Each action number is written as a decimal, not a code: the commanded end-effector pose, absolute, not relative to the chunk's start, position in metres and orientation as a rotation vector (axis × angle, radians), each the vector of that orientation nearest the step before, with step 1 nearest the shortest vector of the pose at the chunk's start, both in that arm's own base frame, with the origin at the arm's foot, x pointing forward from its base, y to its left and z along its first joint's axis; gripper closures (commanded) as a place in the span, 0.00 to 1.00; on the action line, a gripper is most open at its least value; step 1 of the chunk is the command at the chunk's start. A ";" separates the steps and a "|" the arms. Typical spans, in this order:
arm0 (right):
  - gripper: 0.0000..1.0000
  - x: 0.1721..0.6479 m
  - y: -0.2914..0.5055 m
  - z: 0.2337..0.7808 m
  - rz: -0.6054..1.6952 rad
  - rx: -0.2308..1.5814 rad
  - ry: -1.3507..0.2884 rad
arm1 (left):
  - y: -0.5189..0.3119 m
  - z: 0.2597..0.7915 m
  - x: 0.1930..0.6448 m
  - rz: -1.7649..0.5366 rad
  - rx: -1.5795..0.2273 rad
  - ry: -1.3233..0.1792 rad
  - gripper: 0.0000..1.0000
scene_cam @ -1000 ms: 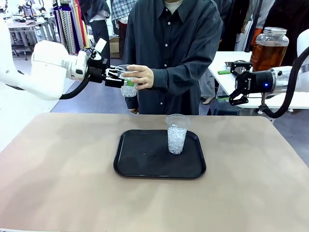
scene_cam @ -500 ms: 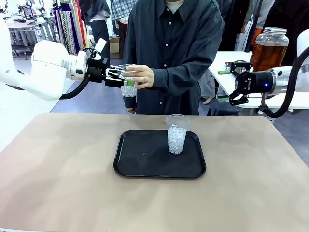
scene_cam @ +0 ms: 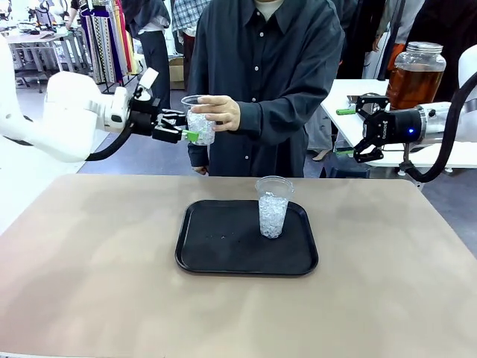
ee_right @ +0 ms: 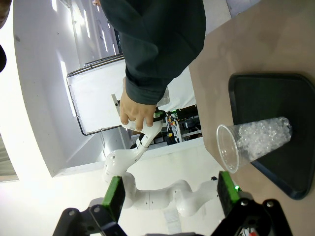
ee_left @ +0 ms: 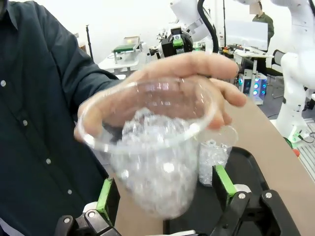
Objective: Pour the drink into the iced cup.
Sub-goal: Open the gripper to release the iced cup you were holding.
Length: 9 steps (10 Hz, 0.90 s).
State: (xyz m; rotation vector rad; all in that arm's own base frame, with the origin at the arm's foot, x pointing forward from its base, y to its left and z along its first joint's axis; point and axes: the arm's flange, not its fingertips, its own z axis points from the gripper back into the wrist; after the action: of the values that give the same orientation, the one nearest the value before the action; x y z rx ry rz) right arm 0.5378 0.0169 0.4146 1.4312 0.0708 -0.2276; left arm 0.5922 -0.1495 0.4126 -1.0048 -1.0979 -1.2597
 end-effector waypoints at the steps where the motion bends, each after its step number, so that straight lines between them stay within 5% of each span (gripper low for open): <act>1: 0.00 0.538 0.017 0.416 -0.226 1.431 0.069 | -0.127 0.391 0.576 -1.237 -1.045 -1.143 0.00; 9: 0.00 0.538 0.017 0.416 -0.226 1.431 0.069 | -0.054 0.286 0.506 -1.202 -1.117 -1.209 0.00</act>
State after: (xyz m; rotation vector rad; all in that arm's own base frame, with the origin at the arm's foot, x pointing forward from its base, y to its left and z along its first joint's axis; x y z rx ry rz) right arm 0.5378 0.0168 0.4146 1.4312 0.0708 -0.2278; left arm 0.5105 -0.0583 0.2889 -1.0921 -1.1689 -1.2100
